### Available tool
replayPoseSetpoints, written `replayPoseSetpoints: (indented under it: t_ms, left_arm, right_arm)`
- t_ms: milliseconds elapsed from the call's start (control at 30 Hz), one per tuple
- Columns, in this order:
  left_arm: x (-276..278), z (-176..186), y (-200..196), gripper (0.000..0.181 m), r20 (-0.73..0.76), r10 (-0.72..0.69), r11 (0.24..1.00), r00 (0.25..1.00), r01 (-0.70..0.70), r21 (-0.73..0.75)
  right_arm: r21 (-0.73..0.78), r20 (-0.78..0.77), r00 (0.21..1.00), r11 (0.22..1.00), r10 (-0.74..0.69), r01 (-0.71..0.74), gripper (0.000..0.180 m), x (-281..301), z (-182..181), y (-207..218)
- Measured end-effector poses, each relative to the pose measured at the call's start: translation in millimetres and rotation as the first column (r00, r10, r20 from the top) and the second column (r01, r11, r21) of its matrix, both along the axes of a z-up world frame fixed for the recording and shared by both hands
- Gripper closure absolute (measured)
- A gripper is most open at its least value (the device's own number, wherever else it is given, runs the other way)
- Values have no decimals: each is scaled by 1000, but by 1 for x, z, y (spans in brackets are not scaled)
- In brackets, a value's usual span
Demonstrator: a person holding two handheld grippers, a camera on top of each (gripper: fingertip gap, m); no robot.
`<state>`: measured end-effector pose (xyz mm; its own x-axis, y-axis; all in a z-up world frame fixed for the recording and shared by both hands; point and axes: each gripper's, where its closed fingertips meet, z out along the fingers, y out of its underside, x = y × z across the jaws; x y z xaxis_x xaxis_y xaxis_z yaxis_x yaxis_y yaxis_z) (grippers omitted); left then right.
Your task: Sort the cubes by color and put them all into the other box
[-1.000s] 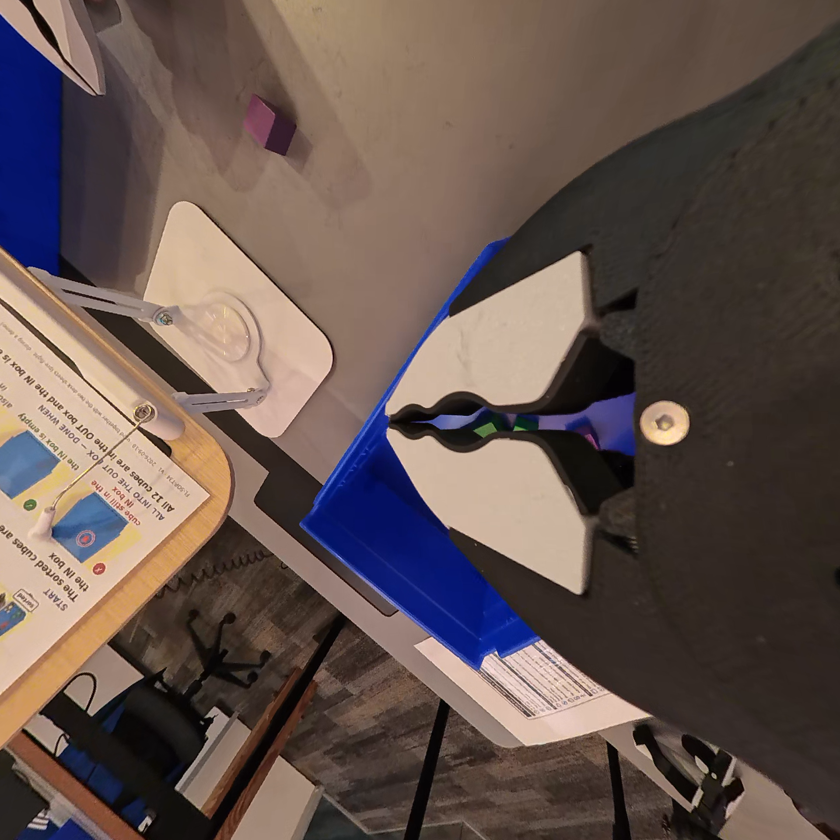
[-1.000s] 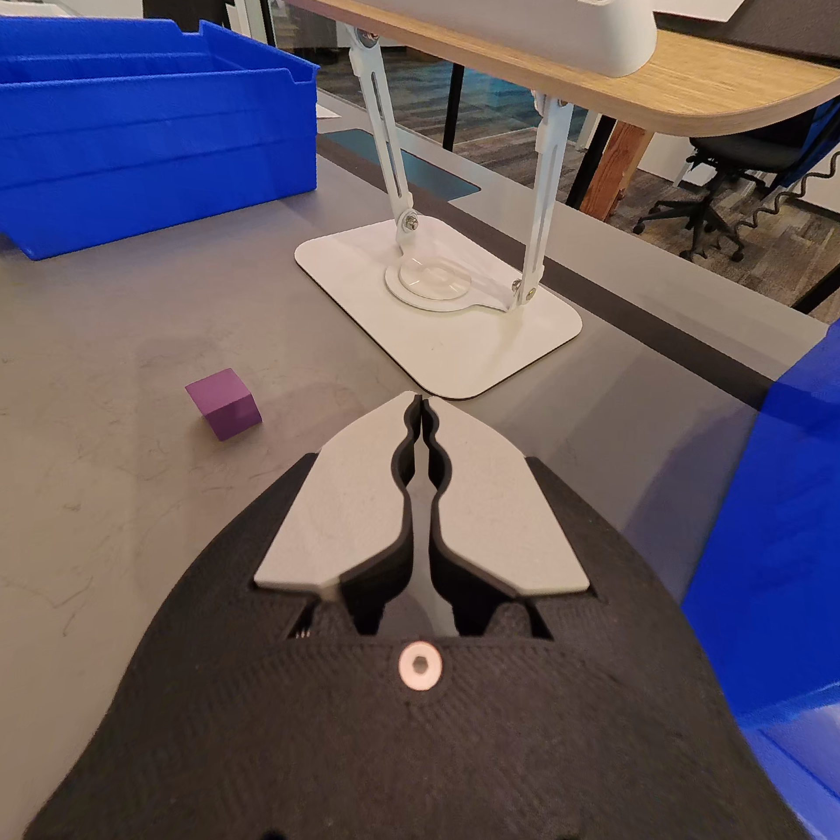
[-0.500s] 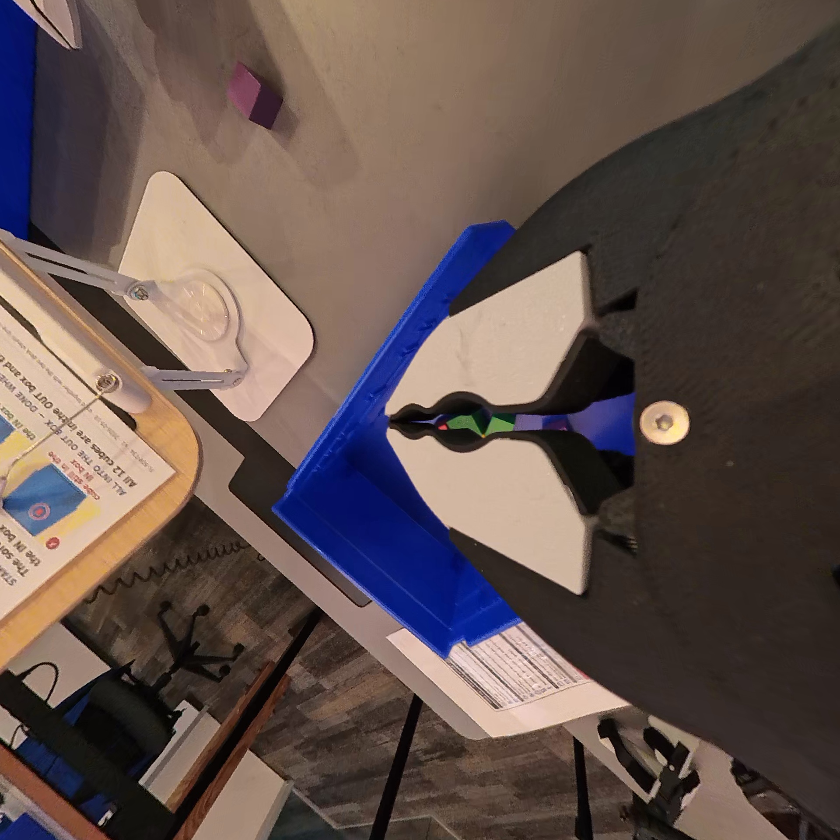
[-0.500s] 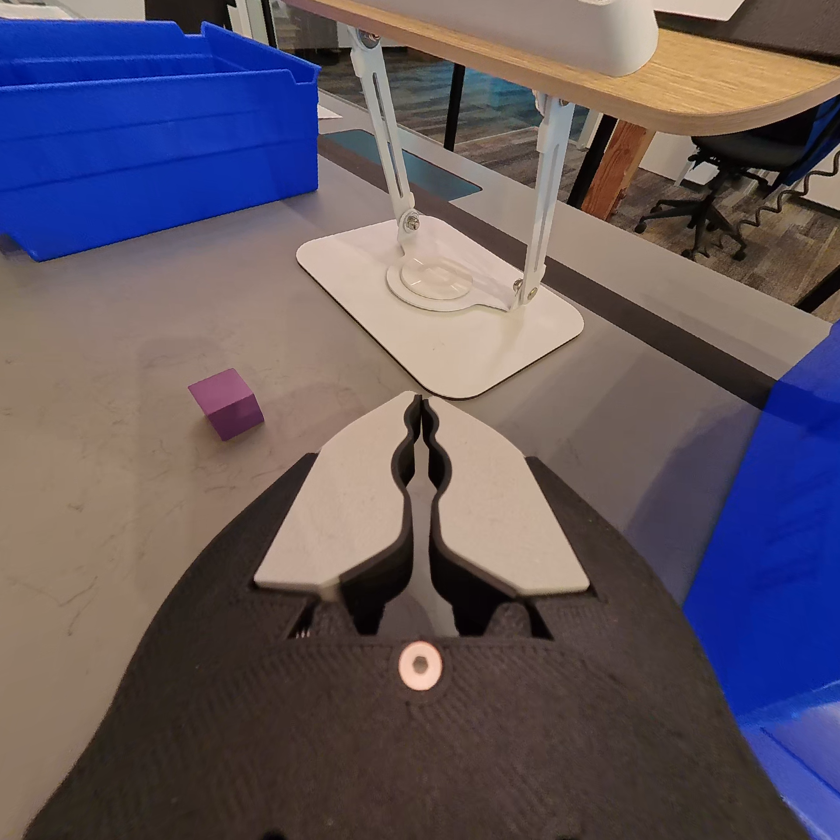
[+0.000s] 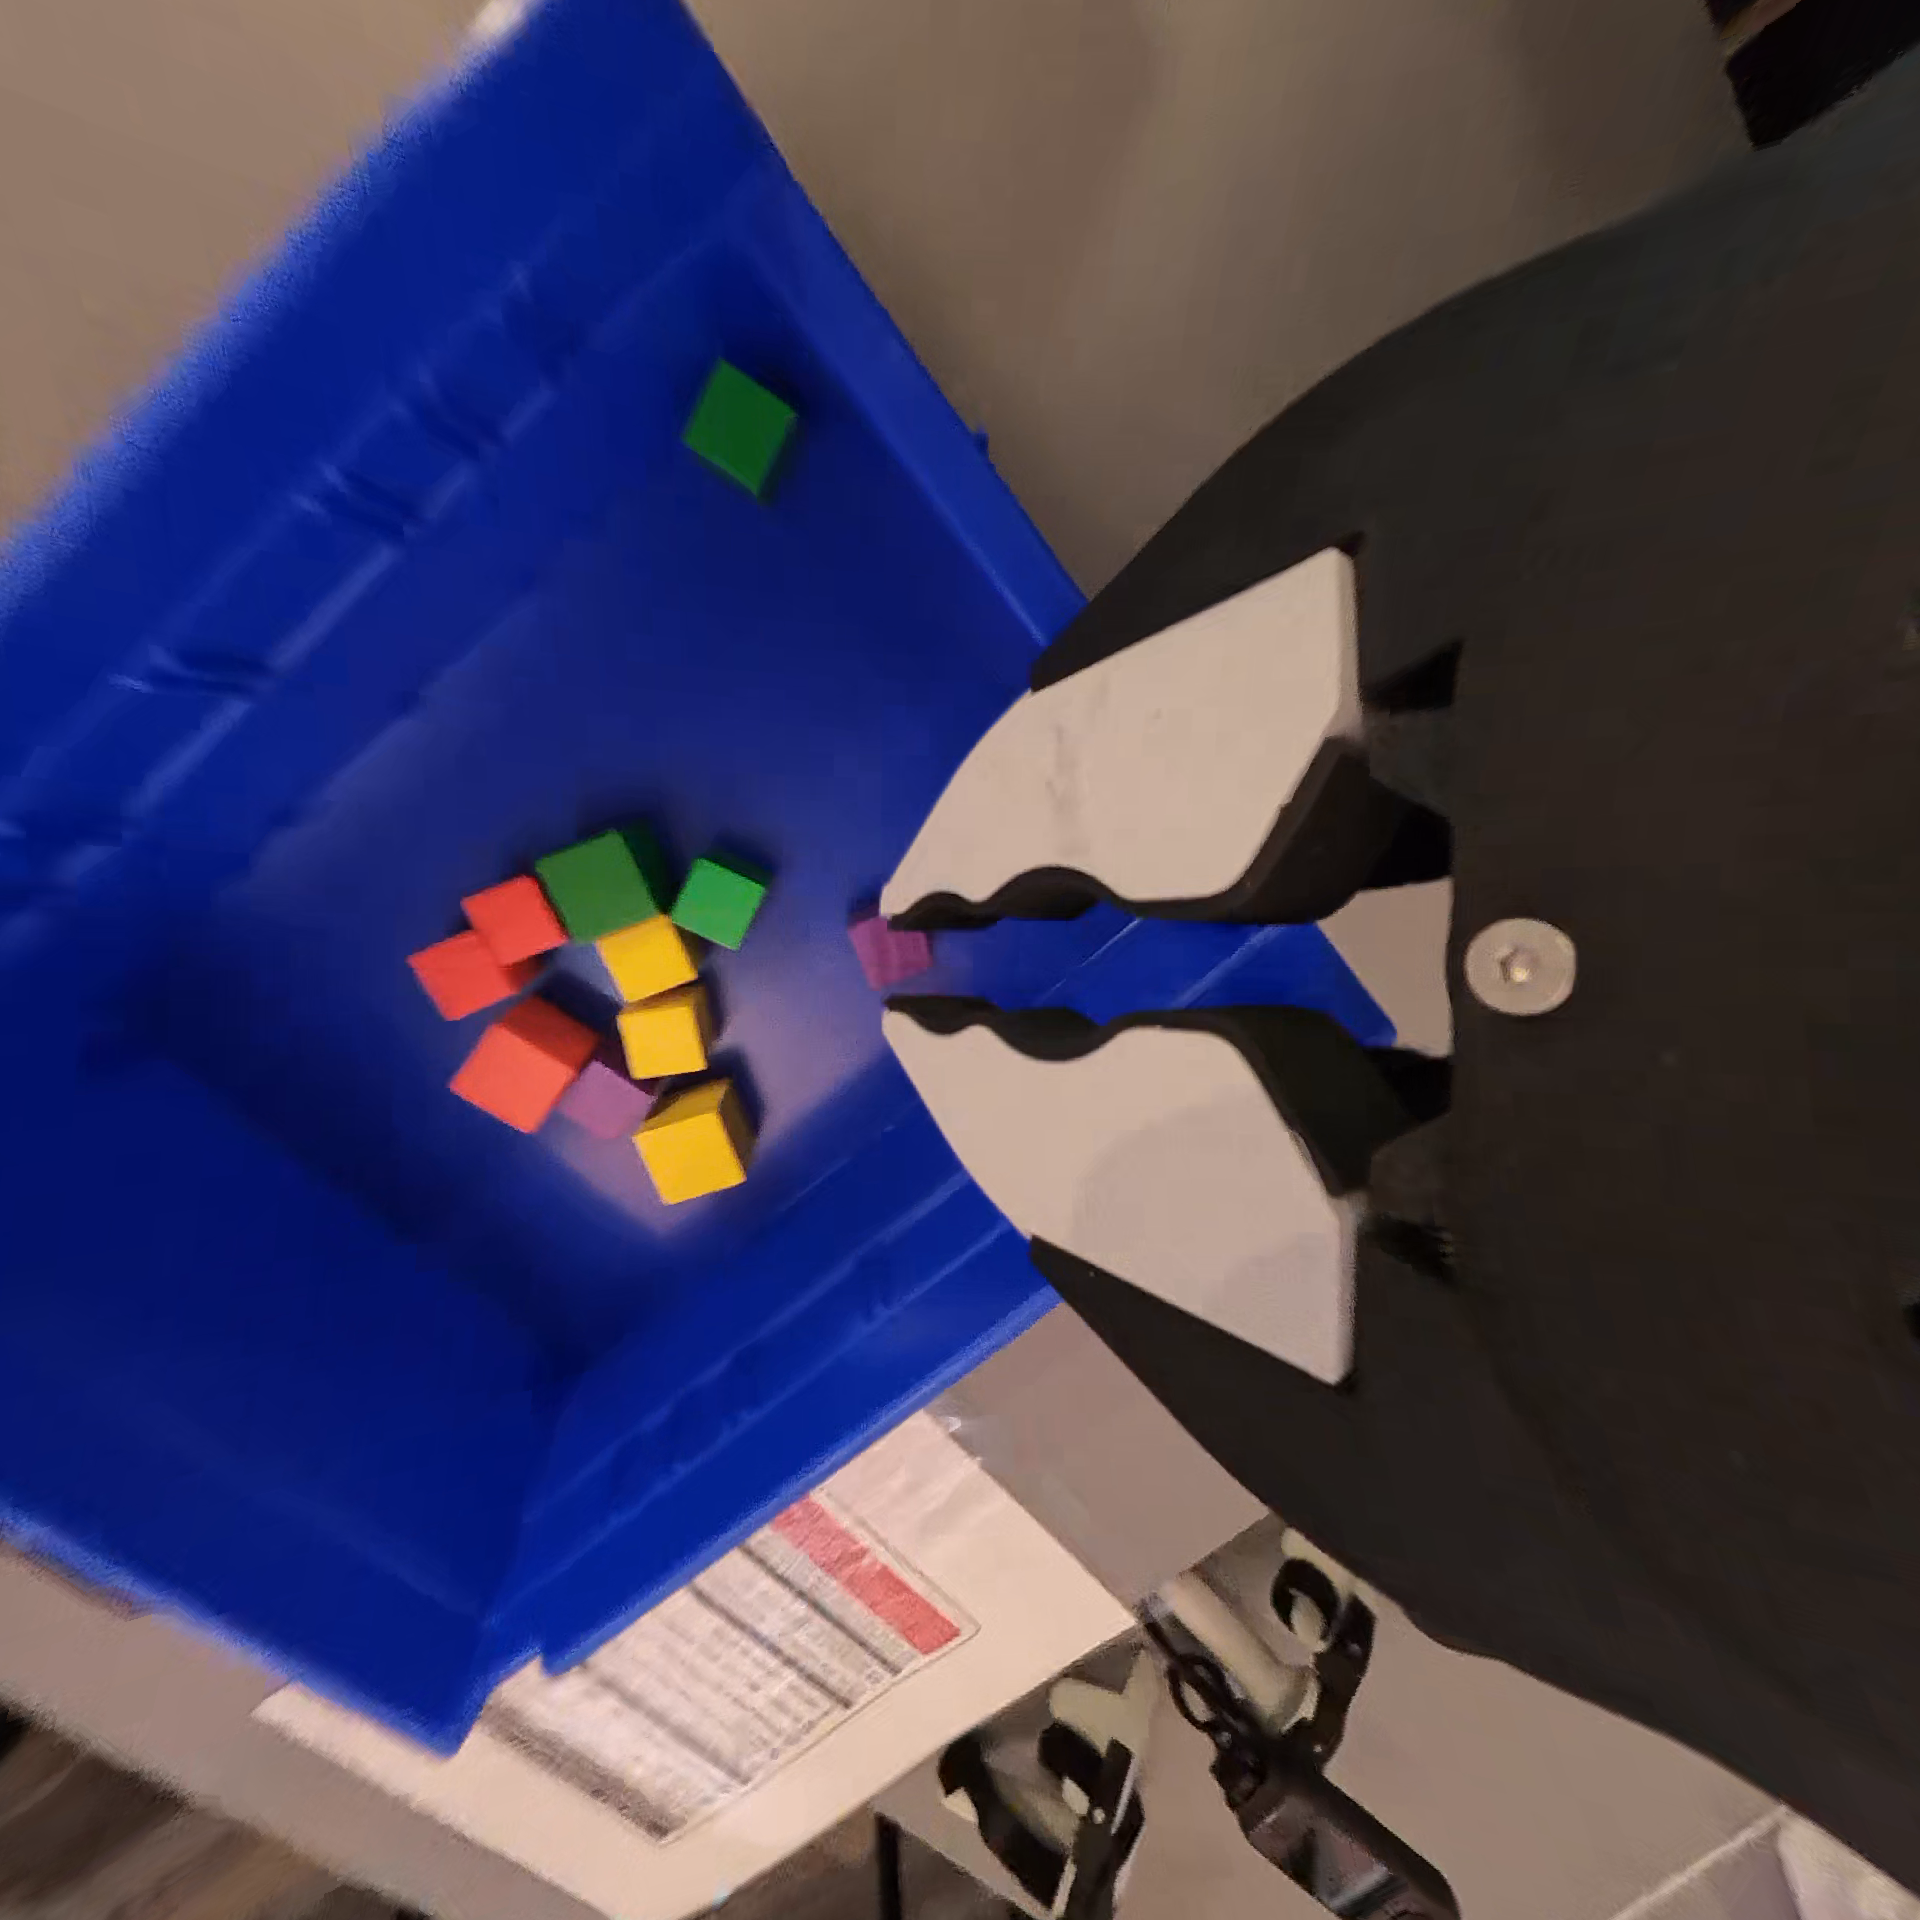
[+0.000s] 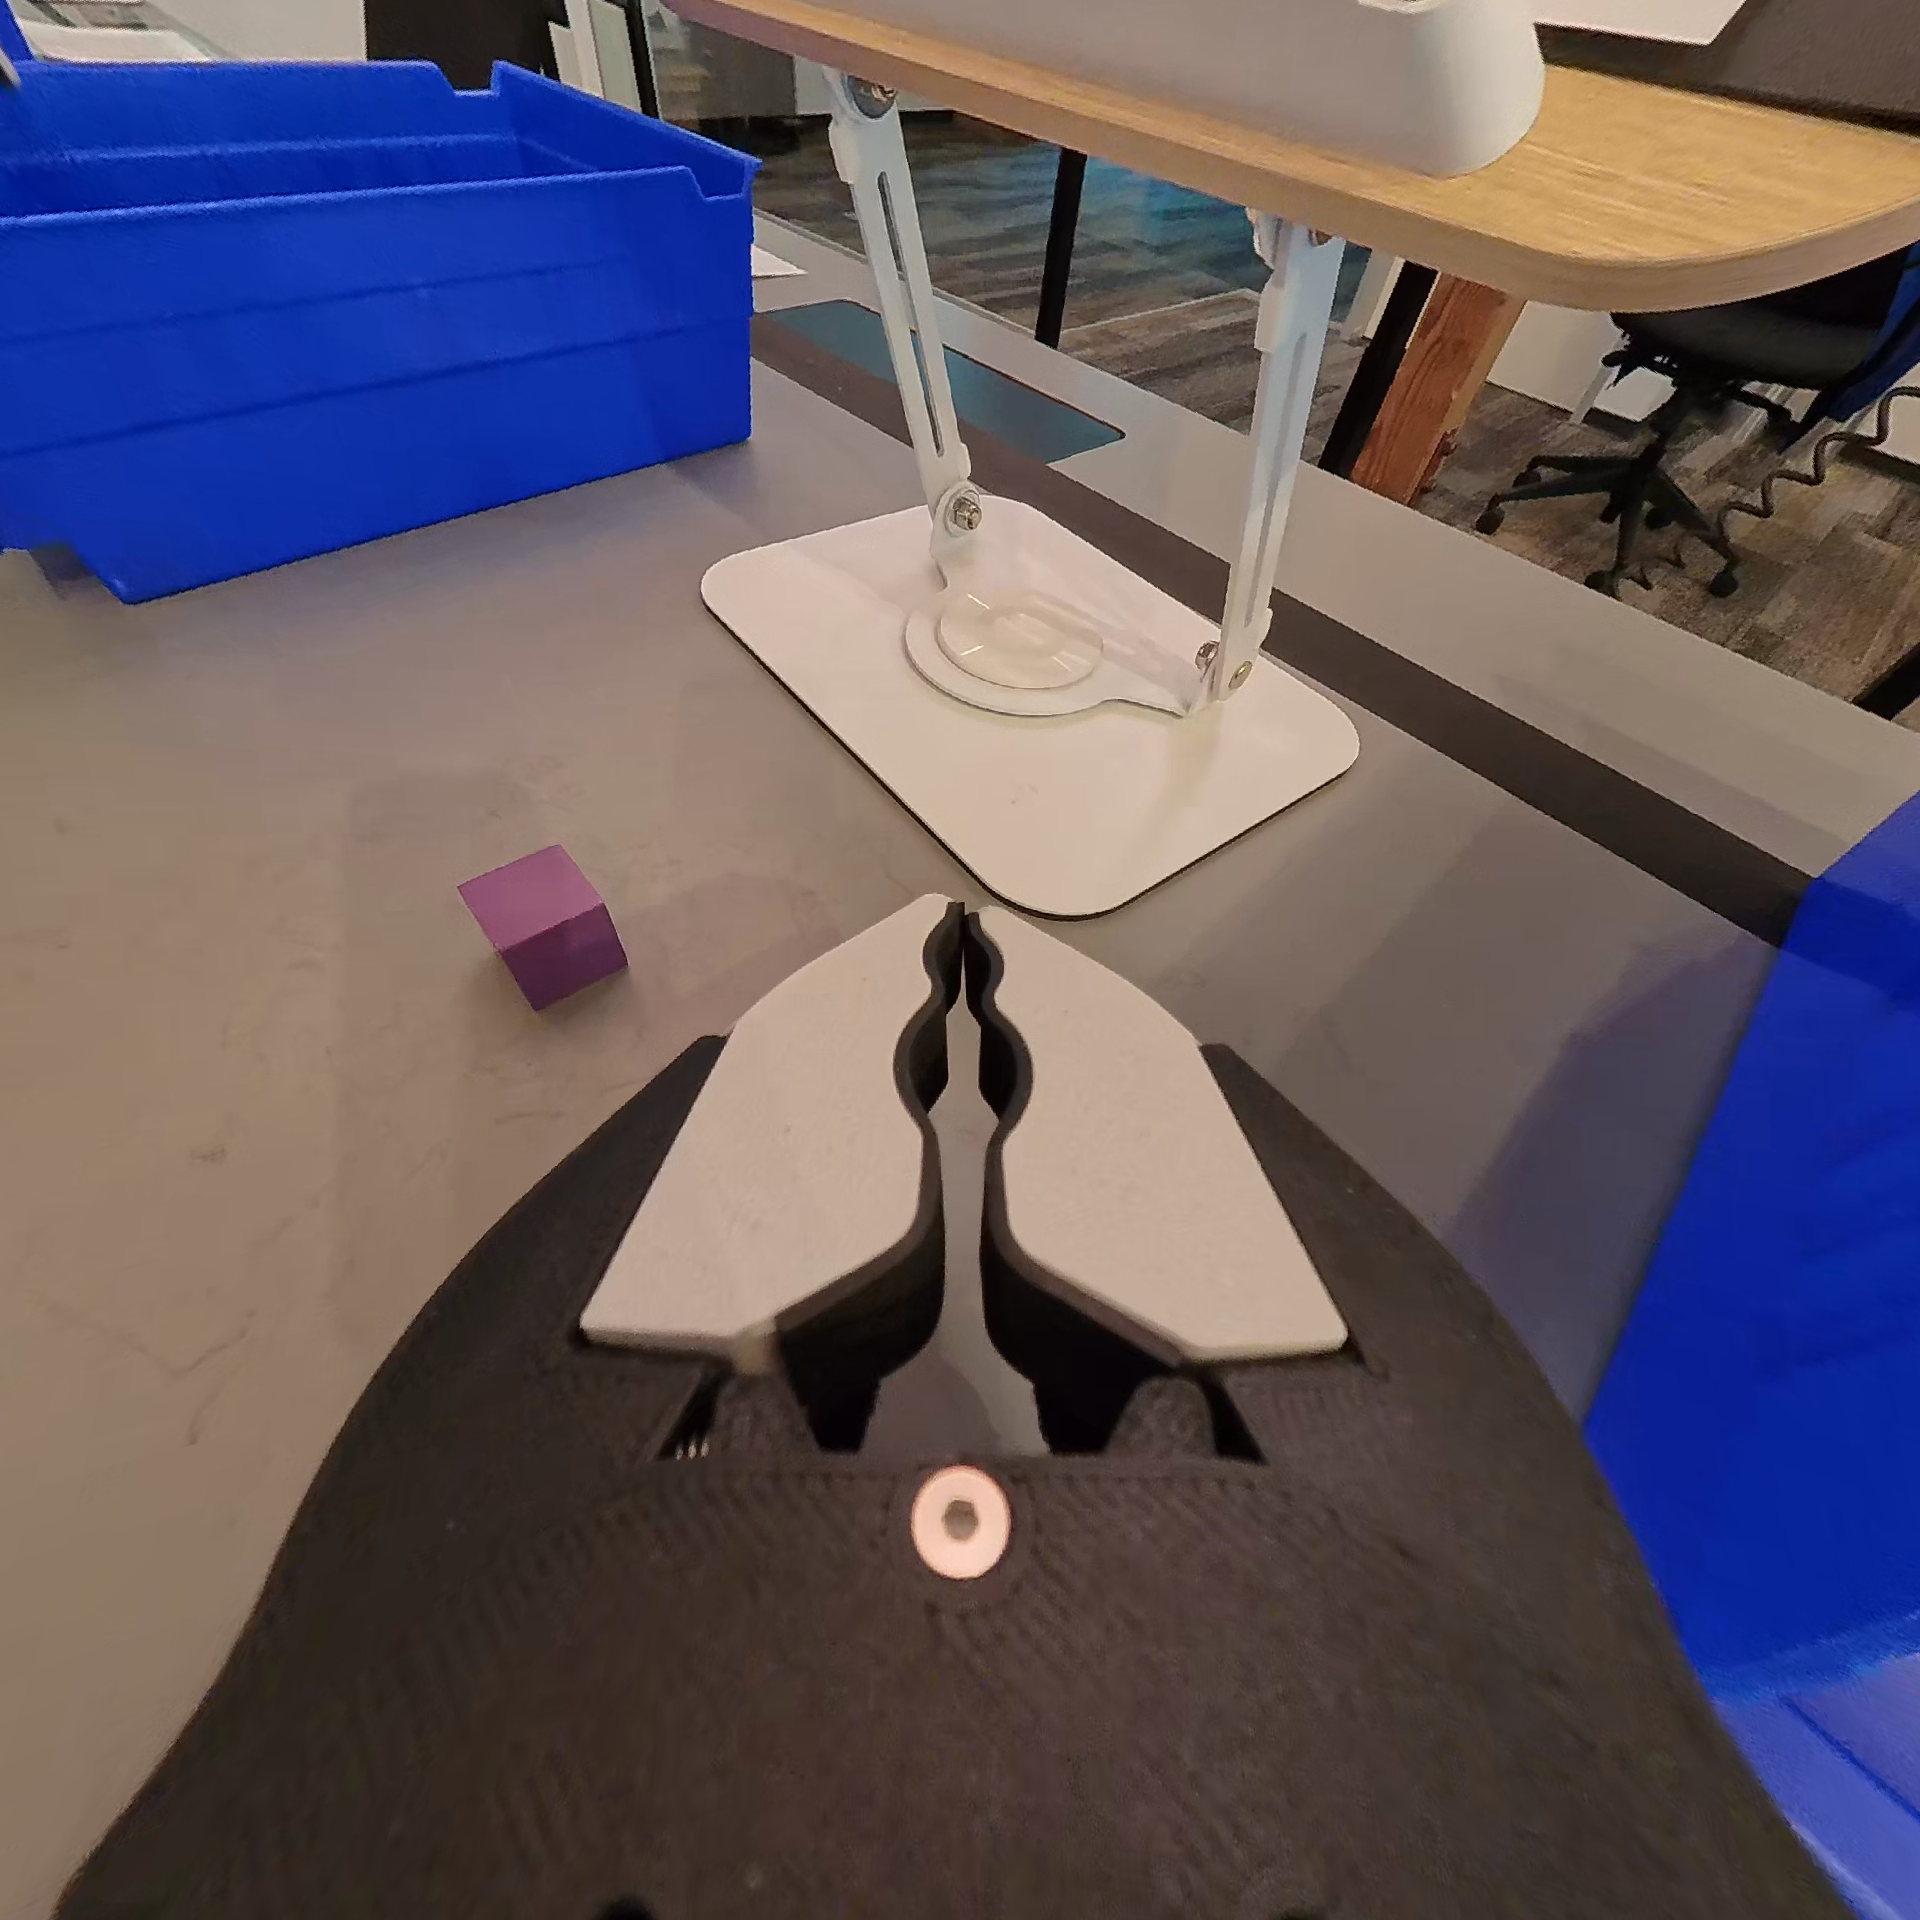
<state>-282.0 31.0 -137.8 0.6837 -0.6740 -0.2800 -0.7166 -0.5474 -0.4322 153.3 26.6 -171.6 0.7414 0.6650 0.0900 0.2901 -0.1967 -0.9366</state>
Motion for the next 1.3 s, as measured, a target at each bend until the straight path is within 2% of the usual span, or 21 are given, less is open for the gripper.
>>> replayPoseSetpoints:
  t_ms: [67, 133, 267, 400, 667, 1000, 1033, 1300]
  left_arm:
    - [-1, -21, -2, 152, -31, 11, 995, 999, -14, -102]
    - [-4, -34, 4, 148, -84, 37, 992, 996, -46, -120]
    - [-10, -57, 8, 128, -179, 84, 975, 980, -118, -186]
    - [-11, -70, 11, 116, -194, 108, 964, 975, -151, -218]
    - [-21, -86, 12, 119, -212, 172, 928, 962, -231, -293]
    - [-23, -97, 6, 150, -258, 155, 891, 954, -248, -380]
    - [-23, -98, 6, 156, -262, 153, 891, 953, -248, -381]
    - [-16, -89, 12, 157, -214, 127, 932, 969, -190, -308]
  right_arm:
    - [0, -2, 1000, 1000, -1, 1, 180, 0, 0, 0]
    - [1, -4, 1000, 1000, 0, 0, 180, 0, 1, 0]
    - [1, -2, 1000, 1000, 4, -4, 180, -1, 1, -1]
    - [3, -7, 1000, 1000, 3, -3, 180, 0, 2, -1]
    - [2, -4, 1000, 1000, 16, -16, 180, -3, 2, -2]
    - [7, -5, 1000, 1000, 18, -18, 180, -4, 4, -2]
    - [7, -6, 1000, 1000, 18, -18, 180, -4, 4, -2]
    - [13, -8, 1000, 1000, 20, -20, 180, -4, 6, -3]
